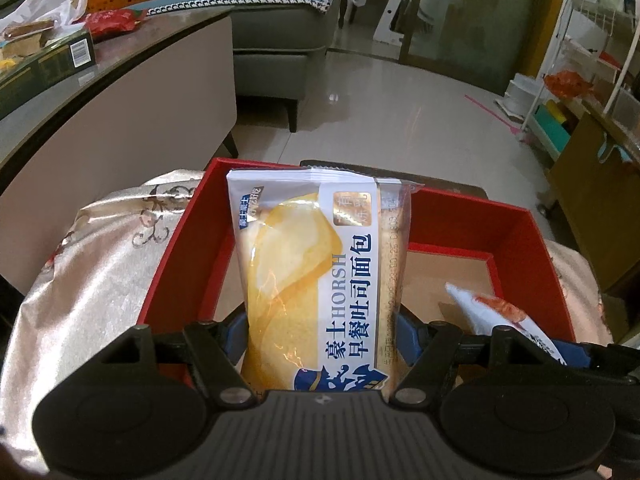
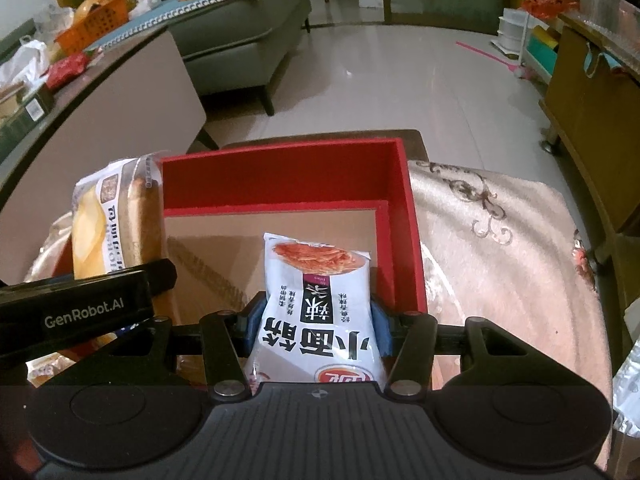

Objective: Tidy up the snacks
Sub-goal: 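Lower both packets into the red box and open both tools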

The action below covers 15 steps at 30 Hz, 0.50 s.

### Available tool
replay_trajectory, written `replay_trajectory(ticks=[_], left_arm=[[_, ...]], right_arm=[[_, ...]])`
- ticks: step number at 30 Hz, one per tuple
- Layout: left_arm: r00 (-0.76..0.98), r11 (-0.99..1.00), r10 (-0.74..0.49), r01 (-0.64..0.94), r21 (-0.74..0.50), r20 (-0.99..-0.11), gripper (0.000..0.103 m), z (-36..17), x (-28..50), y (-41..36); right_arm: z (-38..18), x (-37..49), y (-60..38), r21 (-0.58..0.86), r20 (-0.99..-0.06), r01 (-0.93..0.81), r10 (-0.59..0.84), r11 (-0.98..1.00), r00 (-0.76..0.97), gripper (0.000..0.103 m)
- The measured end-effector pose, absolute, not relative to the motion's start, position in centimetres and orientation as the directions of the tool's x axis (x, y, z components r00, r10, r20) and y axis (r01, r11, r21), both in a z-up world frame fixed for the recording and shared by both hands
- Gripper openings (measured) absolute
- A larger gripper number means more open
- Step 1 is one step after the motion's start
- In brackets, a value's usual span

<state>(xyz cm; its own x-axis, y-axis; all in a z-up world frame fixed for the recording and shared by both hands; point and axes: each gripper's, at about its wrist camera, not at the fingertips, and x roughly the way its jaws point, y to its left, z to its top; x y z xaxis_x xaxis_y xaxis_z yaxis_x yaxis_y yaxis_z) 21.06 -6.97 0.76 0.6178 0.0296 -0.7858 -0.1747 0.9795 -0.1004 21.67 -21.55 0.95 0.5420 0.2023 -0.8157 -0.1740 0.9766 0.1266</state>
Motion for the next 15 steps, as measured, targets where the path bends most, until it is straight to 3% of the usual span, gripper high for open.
replay_trajectory(ticks=[15], left_arm=[[0.607, 0.979, 0.034, -0.179, -0.095, -0.794, 0.067, 0.74, 21.07, -6.98]], right_arm=[[0.97, 21.42, -21.41, 0.114, -0.823, -0.185, 0.197, 0.976, 0.533, 0.068]])
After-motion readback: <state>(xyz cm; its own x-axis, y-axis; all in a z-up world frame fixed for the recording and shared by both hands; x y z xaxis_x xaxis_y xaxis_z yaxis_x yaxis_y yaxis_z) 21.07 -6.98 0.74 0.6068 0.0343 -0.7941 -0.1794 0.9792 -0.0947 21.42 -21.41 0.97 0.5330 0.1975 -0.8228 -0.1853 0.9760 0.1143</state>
